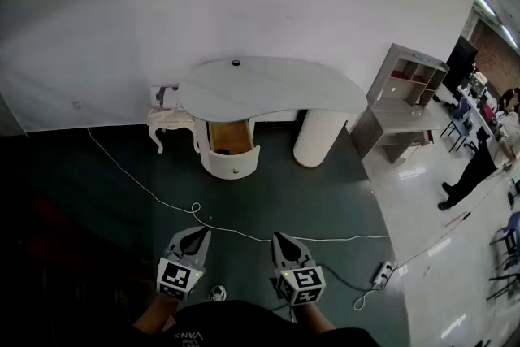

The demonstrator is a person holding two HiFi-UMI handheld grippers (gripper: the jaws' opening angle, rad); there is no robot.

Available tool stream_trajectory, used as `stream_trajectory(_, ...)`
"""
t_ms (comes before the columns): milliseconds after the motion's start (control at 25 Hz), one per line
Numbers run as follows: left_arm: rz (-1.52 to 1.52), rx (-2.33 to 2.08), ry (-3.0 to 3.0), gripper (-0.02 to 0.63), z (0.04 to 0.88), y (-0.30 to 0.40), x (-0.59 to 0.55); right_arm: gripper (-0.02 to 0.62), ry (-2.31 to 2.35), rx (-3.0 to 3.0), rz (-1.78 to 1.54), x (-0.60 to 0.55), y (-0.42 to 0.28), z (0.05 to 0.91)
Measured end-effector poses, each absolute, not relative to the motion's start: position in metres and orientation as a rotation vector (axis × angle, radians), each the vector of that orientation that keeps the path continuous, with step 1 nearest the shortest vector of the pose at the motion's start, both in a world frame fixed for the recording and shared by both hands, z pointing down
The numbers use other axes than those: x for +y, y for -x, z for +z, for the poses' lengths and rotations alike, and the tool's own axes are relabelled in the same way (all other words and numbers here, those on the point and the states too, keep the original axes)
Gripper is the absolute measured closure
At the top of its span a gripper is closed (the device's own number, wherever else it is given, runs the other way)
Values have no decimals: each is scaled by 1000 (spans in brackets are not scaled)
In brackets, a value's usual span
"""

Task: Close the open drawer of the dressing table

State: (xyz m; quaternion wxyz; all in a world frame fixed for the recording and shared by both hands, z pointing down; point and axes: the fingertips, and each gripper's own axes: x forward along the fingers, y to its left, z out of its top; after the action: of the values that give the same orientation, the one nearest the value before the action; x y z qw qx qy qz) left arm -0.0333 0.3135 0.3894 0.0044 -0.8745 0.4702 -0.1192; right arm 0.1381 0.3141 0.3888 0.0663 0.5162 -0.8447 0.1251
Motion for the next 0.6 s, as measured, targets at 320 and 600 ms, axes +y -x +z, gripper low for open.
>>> stream_trajectory(320, -368, 1419, 2780, 586, 396, 49, 295, 589, -1621, -2579, 376, 296, -117, 387)
stream_trajectory(600, -373, 1321, 2833, 584, 403, 77, 278, 525, -1727, -2549, 428, 280, -92, 392)
